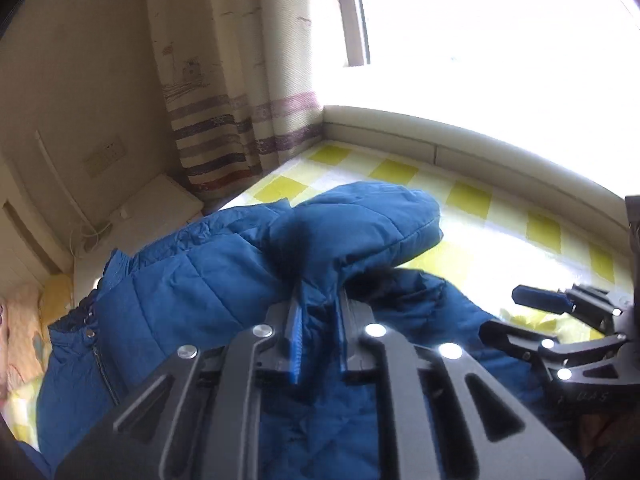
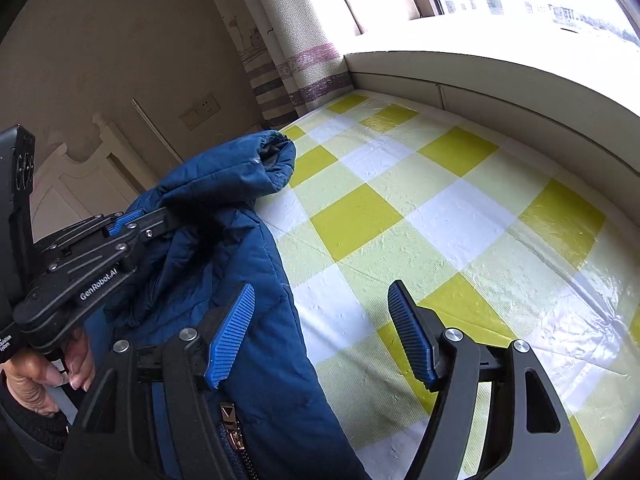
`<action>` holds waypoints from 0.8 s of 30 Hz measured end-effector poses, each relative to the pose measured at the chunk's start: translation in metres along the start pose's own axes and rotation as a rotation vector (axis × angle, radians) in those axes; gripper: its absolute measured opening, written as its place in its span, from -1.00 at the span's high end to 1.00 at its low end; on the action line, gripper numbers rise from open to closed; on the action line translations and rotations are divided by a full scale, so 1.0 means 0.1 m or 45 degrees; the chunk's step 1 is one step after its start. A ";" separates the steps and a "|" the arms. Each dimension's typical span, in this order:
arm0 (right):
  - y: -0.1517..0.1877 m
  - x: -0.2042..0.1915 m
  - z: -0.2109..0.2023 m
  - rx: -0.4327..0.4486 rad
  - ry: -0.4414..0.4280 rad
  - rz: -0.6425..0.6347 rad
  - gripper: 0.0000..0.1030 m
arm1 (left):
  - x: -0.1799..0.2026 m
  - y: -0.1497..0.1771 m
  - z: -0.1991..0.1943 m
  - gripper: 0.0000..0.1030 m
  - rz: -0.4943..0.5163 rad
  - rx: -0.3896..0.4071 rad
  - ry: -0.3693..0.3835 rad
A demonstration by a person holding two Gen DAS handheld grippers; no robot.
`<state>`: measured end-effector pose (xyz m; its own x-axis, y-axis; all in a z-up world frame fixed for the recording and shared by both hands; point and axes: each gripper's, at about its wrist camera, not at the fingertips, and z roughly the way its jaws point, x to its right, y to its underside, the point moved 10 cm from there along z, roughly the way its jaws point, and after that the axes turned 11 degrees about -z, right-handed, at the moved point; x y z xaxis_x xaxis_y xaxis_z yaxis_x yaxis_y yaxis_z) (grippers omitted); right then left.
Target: Fold large clothes
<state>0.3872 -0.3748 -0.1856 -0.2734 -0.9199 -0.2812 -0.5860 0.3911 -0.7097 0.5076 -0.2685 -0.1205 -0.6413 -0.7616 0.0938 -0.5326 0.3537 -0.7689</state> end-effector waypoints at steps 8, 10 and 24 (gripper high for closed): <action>0.02 -0.02 0.05 -0.028 -0.016 -0.005 -0.31 | -2.00 0.74 -1.26 -0.14 -1.041 0.233 0.034; 0.02 -0.03 0.06 -0.033 -0.016 -0.012 -0.31 | -2.21 1.13 -1.37 -0.55 -1.065 0.194 -0.059; -0.05 -1.00 0.01 -0.121 -0.319 -0.215 -0.33 | -2.69 1.43 -1.42 -0.85 -1.423 0.245 0.193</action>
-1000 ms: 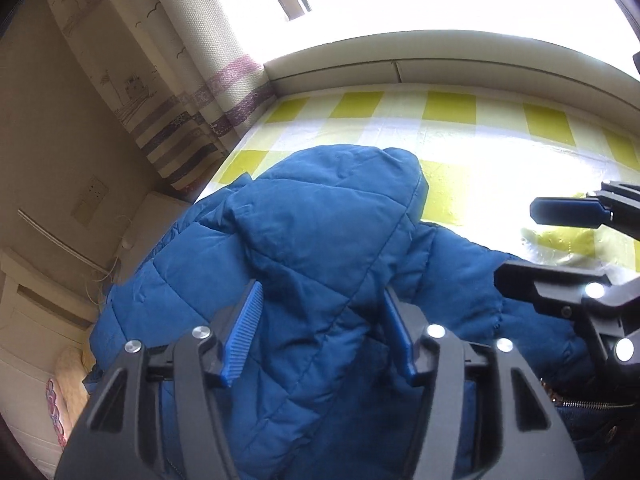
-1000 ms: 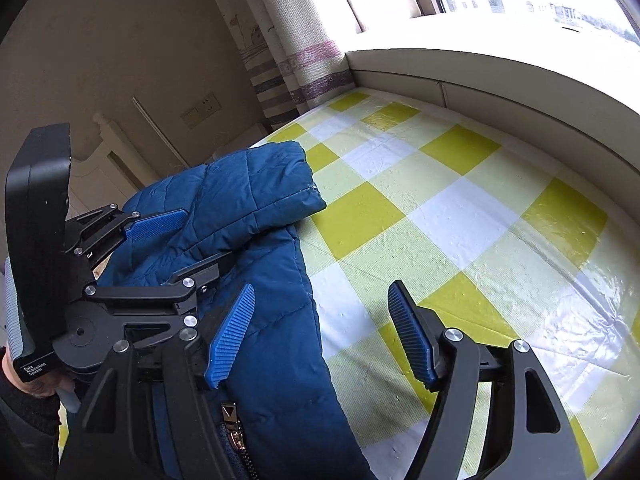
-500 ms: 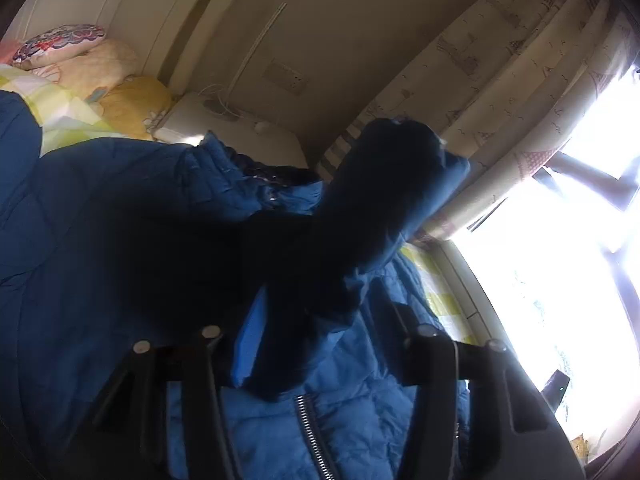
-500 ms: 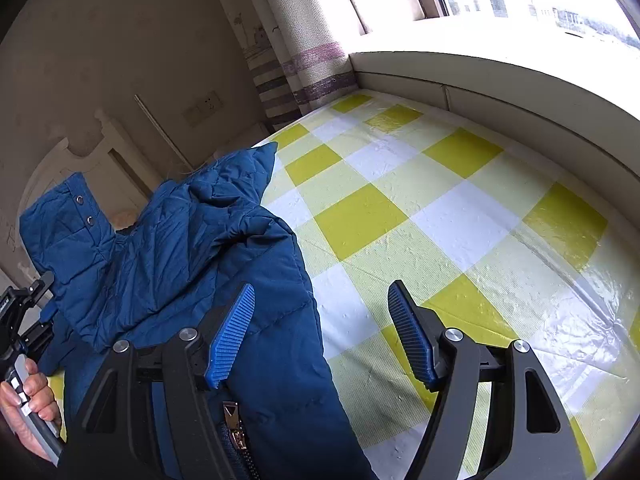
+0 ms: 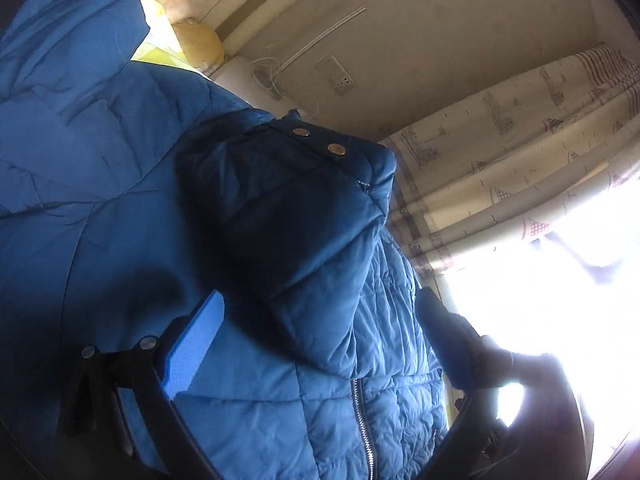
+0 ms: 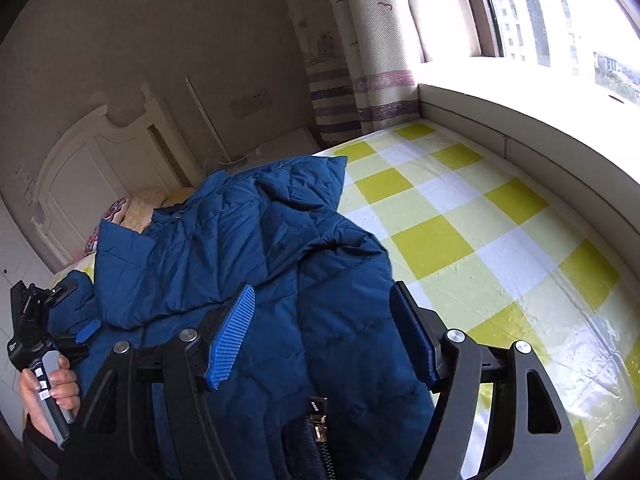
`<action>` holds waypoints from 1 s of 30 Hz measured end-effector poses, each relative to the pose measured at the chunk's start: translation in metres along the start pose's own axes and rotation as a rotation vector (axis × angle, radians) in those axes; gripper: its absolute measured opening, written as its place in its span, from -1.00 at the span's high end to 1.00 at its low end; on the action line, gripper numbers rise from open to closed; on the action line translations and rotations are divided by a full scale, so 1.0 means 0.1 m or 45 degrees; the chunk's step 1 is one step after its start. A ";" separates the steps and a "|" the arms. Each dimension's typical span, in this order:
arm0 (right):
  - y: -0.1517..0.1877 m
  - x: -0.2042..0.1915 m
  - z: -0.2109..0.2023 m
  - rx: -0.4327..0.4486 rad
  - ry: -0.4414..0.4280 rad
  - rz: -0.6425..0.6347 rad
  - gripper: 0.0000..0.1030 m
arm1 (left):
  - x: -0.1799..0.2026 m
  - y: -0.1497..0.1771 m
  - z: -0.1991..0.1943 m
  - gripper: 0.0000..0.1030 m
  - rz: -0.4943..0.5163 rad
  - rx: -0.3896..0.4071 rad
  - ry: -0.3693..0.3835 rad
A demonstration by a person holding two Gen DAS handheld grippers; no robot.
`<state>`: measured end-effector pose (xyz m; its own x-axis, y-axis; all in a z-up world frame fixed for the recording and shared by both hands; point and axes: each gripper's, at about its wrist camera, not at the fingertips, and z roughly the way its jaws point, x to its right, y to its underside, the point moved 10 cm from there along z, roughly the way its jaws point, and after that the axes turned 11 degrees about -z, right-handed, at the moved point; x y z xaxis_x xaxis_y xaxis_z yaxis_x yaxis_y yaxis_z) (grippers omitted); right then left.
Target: Fold large clothes
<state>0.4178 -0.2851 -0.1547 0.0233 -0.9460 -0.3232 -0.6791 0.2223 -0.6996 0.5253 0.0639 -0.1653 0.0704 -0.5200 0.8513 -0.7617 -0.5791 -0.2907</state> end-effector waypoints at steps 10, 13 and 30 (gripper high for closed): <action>-0.27 -0.44 0.95 -0.154 0.035 -0.102 -0.34 | 0.04 0.05 0.18 -0.85 0.175 0.002 -0.049; -0.21 -0.40 1.02 -0.102 0.060 -0.134 0.05 | 0.02 0.10 0.22 -0.87 0.206 -0.005 -0.077; -0.23 -0.24 0.96 -0.044 0.006 0.008 0.61 | -0.29 -0.47 0.49 0.90 -0.260 0.100 -0.062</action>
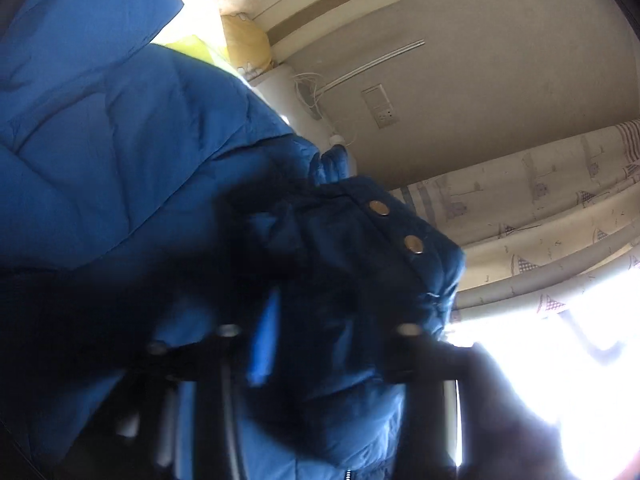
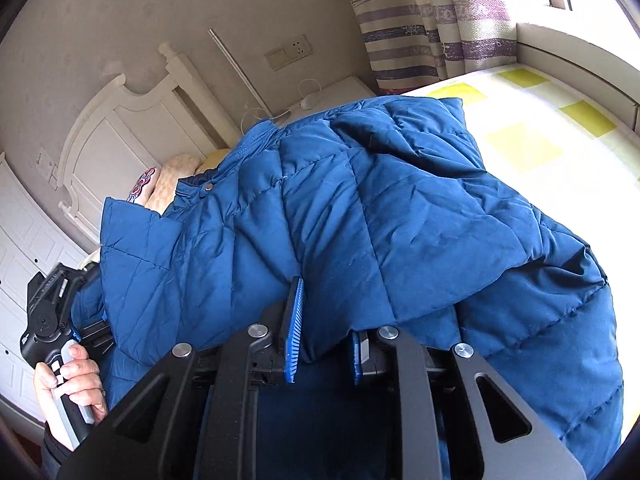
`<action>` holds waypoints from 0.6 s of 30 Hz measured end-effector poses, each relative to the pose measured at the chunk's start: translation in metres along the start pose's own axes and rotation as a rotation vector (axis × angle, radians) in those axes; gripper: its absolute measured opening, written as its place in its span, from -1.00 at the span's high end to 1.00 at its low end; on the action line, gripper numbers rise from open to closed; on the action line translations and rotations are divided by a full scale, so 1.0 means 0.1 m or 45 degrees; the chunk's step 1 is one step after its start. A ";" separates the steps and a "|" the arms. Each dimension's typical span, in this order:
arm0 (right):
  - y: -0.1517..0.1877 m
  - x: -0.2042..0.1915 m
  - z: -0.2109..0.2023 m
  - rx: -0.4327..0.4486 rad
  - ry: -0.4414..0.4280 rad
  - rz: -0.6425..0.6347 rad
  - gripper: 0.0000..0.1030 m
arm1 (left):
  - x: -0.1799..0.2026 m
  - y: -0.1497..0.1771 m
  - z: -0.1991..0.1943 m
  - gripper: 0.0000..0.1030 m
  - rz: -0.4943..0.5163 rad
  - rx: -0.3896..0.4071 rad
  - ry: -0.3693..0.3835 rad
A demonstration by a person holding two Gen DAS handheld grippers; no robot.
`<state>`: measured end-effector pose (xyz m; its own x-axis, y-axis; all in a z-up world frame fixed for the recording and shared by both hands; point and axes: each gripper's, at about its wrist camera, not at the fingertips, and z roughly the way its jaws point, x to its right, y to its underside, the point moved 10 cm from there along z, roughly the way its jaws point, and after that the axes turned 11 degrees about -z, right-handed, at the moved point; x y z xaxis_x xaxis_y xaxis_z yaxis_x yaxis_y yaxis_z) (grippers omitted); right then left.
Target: Fold large clothes
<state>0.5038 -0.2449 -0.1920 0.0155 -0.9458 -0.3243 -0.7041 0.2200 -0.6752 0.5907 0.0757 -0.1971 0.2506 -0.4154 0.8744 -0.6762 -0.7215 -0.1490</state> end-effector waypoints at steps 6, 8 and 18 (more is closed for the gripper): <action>-0.01 0.00 -0.04 0.029 -0.006 0.008 0.61 | 0.47 0.06 -0.77 0.98 0.280 0.262 0.152; -0.03 0.02 -0.09 0.076 -0.018 0.031 0.61 | 0.69 0.17 -1.20 0.98 0.432 0.396 0.159; -0.01 0.09 -0.07 0.038 -0.008 0.077 0.58 | -0.19 0.56 -1.00 0.11 0.403 0.245 -0.400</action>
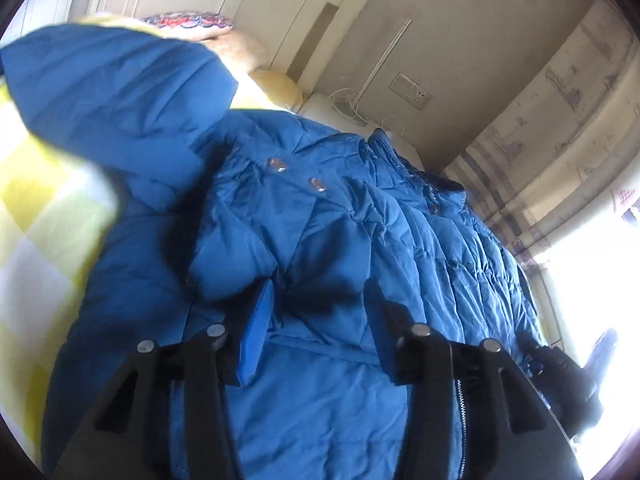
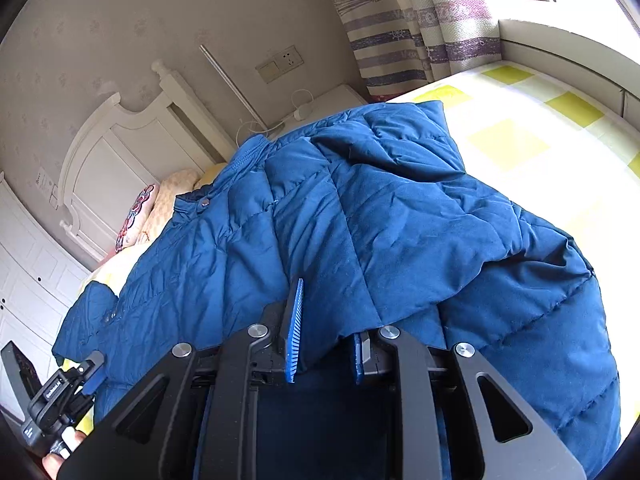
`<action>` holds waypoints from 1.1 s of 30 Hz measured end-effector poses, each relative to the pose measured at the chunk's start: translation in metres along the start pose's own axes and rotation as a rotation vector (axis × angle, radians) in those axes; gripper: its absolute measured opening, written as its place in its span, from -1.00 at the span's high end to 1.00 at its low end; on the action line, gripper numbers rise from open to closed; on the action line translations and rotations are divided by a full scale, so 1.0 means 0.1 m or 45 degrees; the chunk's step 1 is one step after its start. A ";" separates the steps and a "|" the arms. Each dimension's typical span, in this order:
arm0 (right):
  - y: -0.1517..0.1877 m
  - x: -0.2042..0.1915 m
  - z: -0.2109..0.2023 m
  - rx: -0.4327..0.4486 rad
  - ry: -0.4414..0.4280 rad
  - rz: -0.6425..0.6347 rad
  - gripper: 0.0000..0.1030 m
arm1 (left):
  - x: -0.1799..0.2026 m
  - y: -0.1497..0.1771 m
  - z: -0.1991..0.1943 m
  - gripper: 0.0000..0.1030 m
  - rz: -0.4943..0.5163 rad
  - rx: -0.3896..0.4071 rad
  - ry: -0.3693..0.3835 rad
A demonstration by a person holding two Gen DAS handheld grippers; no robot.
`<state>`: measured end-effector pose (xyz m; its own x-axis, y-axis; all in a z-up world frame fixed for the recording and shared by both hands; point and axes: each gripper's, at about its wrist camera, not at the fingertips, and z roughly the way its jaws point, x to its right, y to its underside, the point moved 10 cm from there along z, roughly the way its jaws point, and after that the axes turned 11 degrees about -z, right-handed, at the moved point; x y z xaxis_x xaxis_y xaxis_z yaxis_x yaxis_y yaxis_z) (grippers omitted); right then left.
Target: Fold large clothes
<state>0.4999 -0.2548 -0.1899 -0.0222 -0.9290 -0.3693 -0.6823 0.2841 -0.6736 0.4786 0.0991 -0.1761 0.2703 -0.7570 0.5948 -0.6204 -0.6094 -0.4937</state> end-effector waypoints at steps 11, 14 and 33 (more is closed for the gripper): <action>-0.05 0.13 -0.07 0.061 0.027 0.068 0.58 | 0.40 -0.36 -0.05 -0.62 0.292 0.117 -0.081; -0.04 0.19 -0.07 0.039 -0.020 0.123 0.58 | 0.18 -0.14 0.30 -0.63 0.310 -0.014 -0.175; -0.02 0.12 -0.03 0.030 0.037 0.052 0.48 | -0.21 -0.24 0.00 -0.87 0.082 -0.020 -0.105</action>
<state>0.4991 -0.2677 -0.1909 -0.0709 -0.9229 -0.3786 -0.6632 0.3271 -0.6732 0.4876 0.1295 -0.1773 0.2887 -0.8119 0.5073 -0.6497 -0.5554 -0.5191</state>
